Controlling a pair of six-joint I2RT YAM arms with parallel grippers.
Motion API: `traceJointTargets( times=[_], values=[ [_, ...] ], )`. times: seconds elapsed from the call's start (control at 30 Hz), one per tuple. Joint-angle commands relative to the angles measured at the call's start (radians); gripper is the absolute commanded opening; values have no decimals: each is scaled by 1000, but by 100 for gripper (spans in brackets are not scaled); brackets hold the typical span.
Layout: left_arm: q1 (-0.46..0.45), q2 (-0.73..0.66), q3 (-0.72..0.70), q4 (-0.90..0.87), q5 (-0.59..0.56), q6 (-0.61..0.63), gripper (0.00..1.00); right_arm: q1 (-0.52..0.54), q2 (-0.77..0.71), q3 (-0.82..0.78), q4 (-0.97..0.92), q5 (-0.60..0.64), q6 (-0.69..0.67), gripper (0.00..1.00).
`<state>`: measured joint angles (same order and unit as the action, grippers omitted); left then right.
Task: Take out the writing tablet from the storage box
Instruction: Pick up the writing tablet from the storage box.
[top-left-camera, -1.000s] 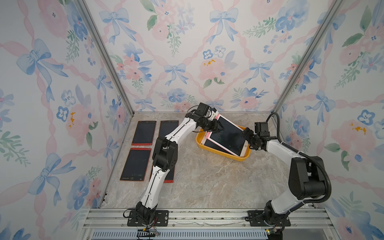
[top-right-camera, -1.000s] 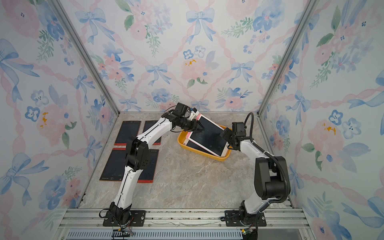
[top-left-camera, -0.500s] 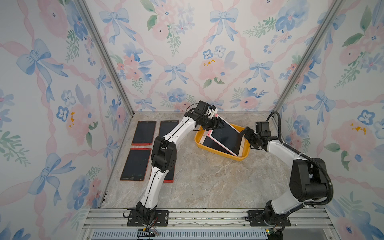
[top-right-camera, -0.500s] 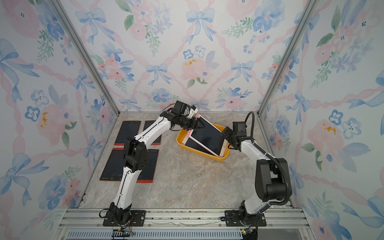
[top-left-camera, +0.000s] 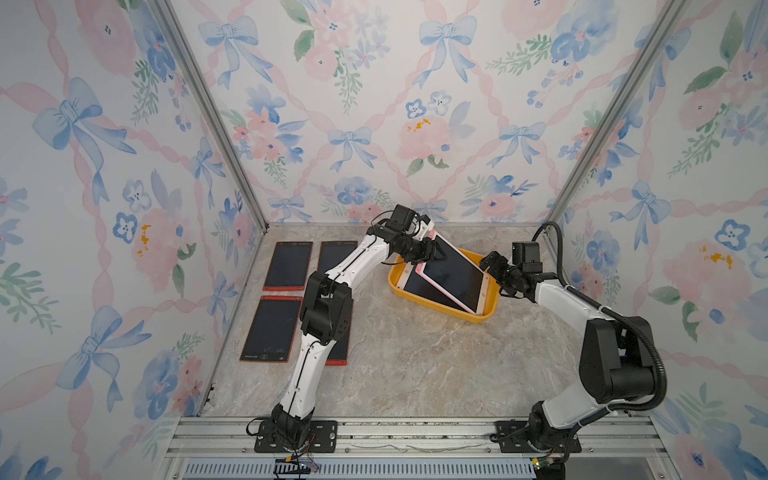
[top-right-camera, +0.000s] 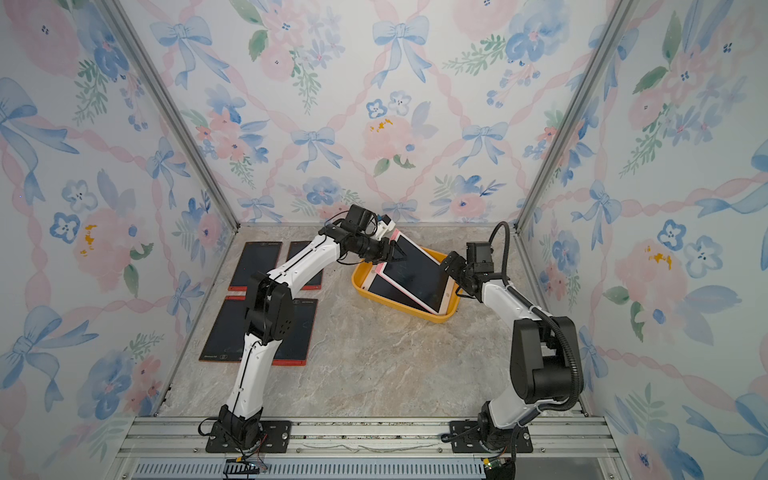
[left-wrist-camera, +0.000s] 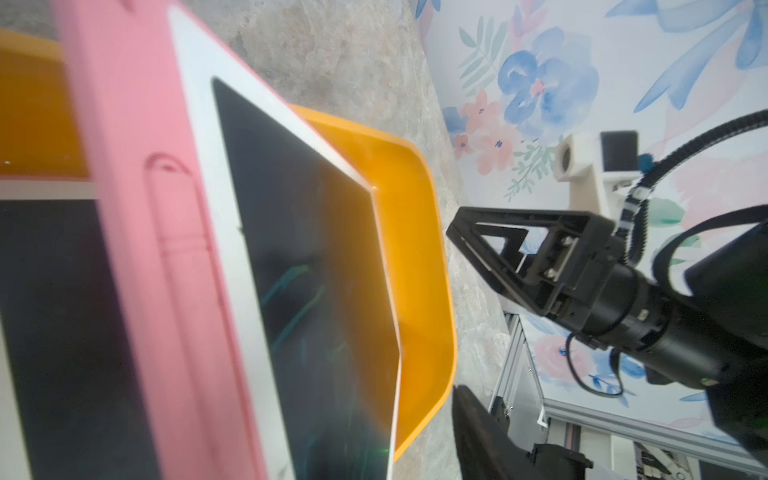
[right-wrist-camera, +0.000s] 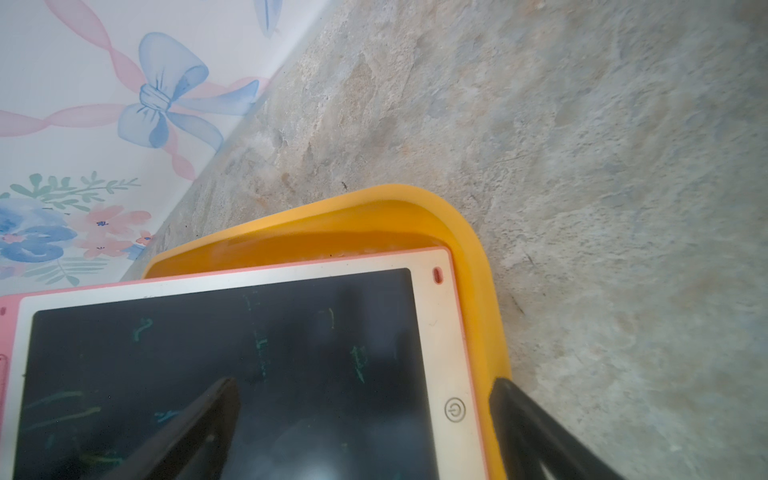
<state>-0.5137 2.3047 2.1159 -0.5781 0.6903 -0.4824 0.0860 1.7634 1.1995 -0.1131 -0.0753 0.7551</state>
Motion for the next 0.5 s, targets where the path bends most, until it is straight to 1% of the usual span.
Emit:
traceJointTargets(
  times=[0.0,0.07,0.27,0.33,0.47],
  values=[
    [21,-79,-30,-2,-32,30,49,-7,22,20,-25,9,-23,97],
    [27,-89,-38,-2,-36,34,42,-5,27,24,-36,18,-27,97],
    [33,-97,-40,-2,-30,41,14,4,36,41,-62,35,-45,97],
    [36,-94,-41,-2,-28,41,9,8,40,47,-68,36,-49,97],
    [39,-89,-46,-3,-18,35,4,12,51,54,-82,39,-47,97]
  ],
)
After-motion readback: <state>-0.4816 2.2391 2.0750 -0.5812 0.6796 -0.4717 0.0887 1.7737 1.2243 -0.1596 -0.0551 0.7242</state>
